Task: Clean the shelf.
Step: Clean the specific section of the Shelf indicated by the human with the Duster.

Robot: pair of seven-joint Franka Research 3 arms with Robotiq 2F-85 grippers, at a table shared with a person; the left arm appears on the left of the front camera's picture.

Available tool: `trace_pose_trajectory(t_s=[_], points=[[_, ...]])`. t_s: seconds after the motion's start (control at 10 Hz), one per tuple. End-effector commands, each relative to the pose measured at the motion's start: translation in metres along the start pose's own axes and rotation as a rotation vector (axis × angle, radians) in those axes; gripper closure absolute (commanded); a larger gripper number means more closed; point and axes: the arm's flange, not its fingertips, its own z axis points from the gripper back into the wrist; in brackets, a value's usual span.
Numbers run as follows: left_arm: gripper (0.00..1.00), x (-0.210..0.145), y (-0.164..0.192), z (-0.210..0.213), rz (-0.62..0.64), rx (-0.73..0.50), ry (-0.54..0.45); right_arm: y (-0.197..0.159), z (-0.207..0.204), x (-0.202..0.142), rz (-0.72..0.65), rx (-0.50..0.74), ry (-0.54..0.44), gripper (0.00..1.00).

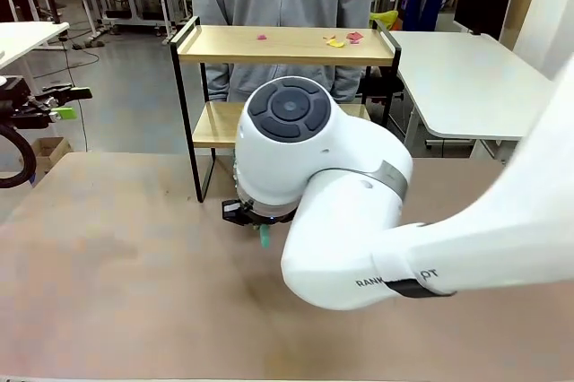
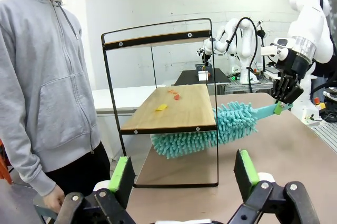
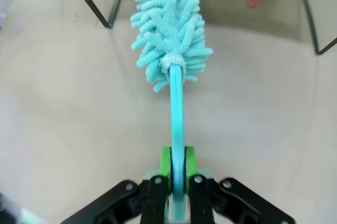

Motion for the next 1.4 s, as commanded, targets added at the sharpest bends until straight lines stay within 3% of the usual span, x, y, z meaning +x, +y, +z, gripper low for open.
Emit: trace_pose_trajectory(t_s=[0.0, 1.3], points=[[0.00, 0.004, -0.001, 0.000, -0.005, 0.001, -0.001, 0.057, -0.056, 0.017, -0.055, -0.027, -0.012, 0.87], [0.00, 0.004, -0.001, 0.000, -0.005, 0.001, -0.001, 0.077, -0.078, 0.046, -0.109, 0.082, -0.025, 0.87]])
